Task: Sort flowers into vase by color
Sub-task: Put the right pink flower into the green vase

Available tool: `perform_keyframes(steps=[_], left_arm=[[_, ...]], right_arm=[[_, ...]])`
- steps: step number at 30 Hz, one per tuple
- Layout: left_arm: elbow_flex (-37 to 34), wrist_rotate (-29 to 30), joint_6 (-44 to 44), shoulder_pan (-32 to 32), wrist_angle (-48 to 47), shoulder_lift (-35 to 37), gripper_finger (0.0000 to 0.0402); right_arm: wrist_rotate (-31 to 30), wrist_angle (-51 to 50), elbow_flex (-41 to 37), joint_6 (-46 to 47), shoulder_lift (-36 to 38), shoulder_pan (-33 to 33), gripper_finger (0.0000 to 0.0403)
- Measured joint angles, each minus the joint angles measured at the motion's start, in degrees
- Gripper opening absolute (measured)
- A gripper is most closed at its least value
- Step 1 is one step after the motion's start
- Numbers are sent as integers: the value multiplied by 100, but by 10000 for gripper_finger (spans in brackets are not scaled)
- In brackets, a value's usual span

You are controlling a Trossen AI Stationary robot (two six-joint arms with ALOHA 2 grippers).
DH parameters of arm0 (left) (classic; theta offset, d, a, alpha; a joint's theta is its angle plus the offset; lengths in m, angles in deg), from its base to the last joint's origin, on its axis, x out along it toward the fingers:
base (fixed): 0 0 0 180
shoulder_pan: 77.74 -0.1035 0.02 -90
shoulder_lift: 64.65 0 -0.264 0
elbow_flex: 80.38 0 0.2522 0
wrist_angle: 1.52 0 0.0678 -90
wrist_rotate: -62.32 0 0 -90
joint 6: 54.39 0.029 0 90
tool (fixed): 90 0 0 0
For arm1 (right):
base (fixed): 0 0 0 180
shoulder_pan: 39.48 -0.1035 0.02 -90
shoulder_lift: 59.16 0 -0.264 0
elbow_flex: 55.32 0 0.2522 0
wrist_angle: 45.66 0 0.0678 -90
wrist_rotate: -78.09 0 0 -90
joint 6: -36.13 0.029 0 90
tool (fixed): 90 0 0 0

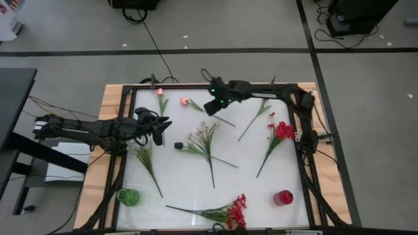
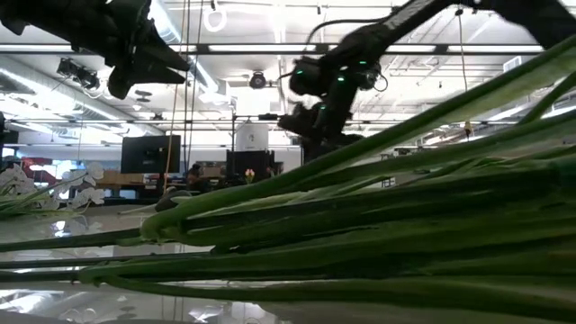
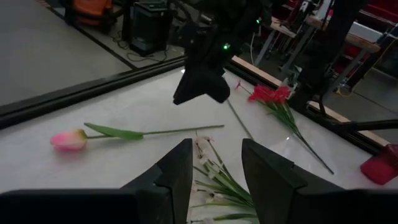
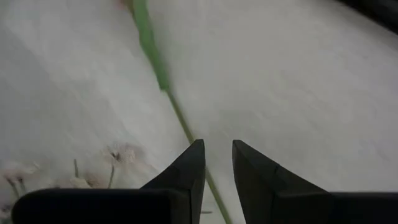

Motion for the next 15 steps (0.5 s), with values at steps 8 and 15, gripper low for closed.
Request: perform_keyframes(steps=[8, 15], left_arm=[[-2, -1, -207, 0, -217, 0, 144], [-2, -1, -211, 0, -233, 0, 144]], right_arm=[[-51, -1466, 1929, -554, -1229, -112, 91], [64, -2082, 2903, -965, -2070, -112, 91]])
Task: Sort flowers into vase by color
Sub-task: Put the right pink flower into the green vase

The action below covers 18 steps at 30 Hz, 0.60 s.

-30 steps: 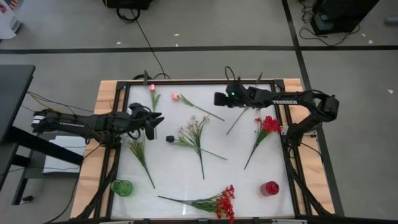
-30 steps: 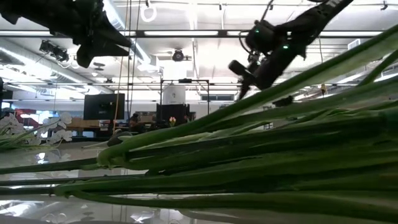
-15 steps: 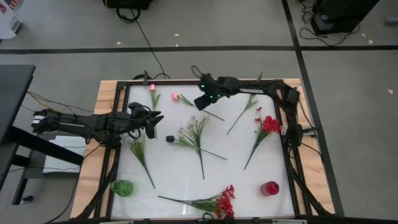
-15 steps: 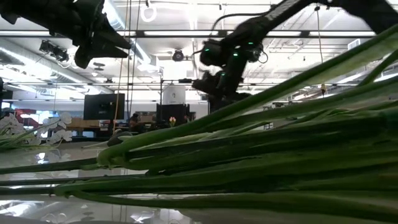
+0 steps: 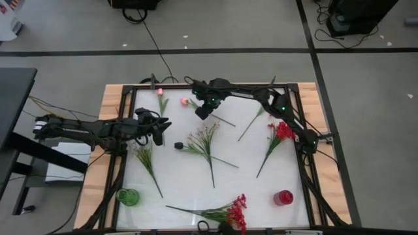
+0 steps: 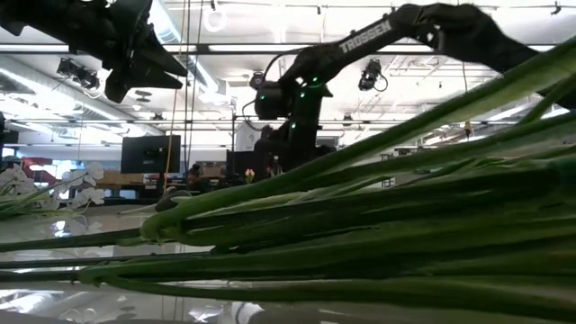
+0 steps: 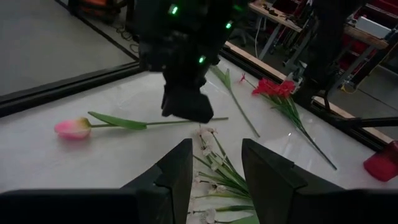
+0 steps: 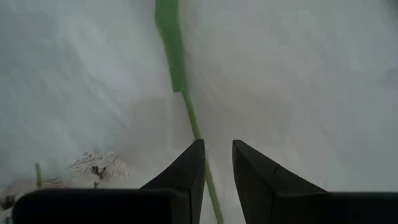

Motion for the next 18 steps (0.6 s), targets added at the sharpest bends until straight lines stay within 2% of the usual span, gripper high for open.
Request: perform_keyframes(steps=[7, 10, 15, 18], left_arm=[[0, 0, -57, 0, 1, 0, 144], [0, 0, -56, 0, 1, 0, 144], [-2, 0, -154, 0, 4, 0, 144], [-2, 0, -195, 0, 8, 0, 144]], right_arm=[[-94, -323, 419, -88, -343, -23, 91], [-22, -260, 435, -65, -326, -24, 91], [425, -443, 433, 189, -325, -59, 91], [359, -374, 433, 3, -322, -153, 91]])
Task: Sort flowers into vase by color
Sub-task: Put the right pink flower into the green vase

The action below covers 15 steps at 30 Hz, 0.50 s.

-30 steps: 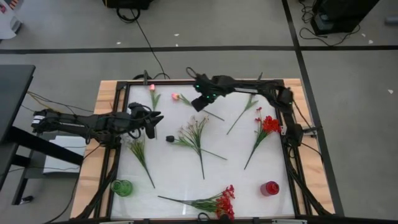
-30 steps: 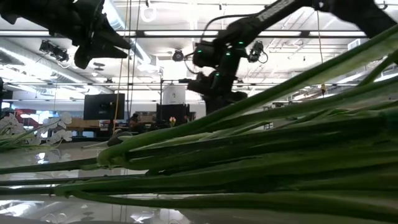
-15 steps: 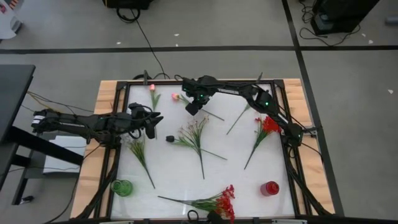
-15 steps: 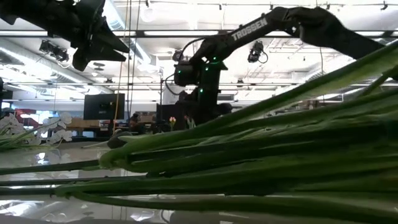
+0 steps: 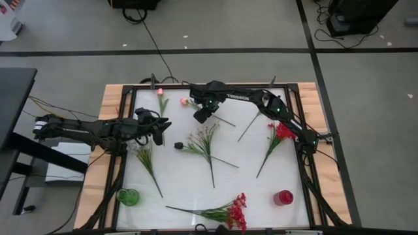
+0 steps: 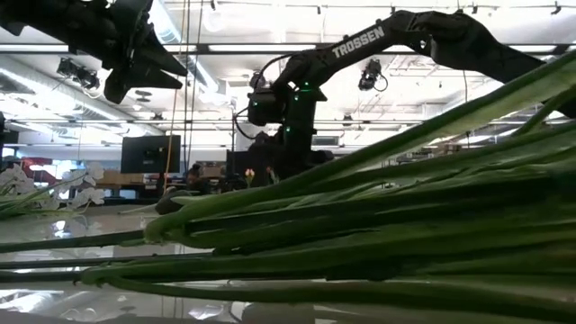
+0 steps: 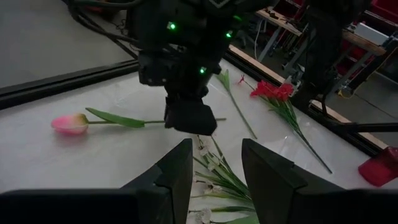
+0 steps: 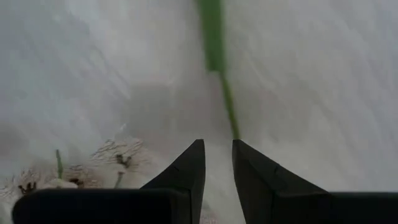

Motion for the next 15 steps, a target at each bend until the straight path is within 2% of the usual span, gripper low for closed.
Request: perform_keyframes(steps=[3, 8, 15], left_arm=[[0, 0, -3, 0, 0, 0, 144], [0, -36, -4, 0, 0, 0, 144], [0, -42, -1, 1, -2, 0, 144]], right_arm=[[-289, -128, 0, -572, 2, -79, 91], [-830, -1219, -2, -1066, 4, -143, 91], [-830, -1602, -182, -1232, 4, -221, 91]])
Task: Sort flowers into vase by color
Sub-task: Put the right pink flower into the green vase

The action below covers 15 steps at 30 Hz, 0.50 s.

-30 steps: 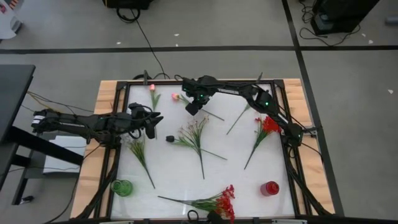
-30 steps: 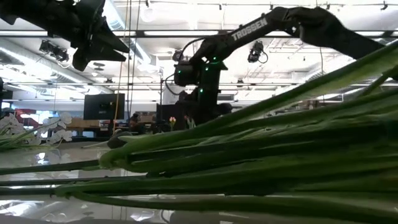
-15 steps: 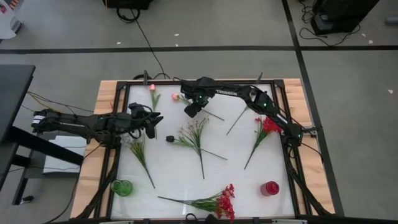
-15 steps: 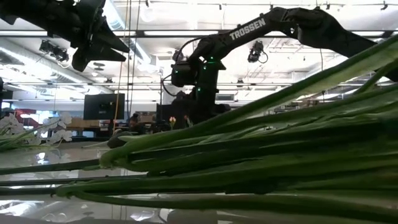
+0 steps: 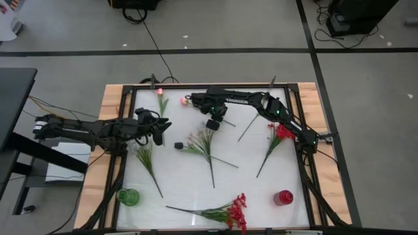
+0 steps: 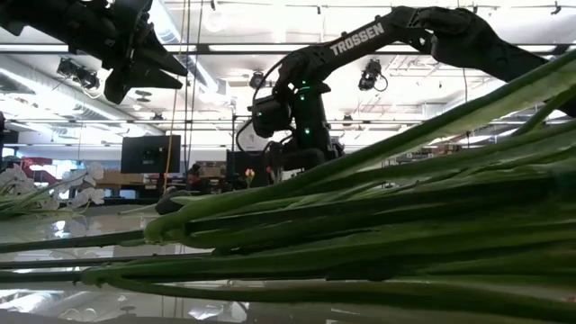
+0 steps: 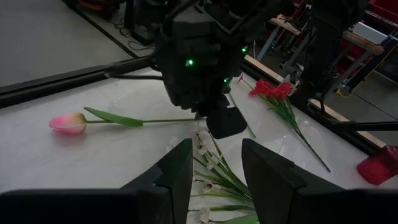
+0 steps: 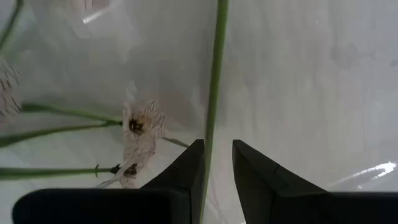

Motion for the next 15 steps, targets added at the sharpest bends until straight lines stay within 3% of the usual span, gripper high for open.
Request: perform_keyframes(steps=[9, 15], left_arm=[[0, -20, -142, 8, -55, 0, 144], [-2, -22, -146, 8, -165, 0, 144]], right_arm=[[-32, 10, -201, 1, 2, 24, 88], [116, 145, -509, -38, 59, 28, 64]])
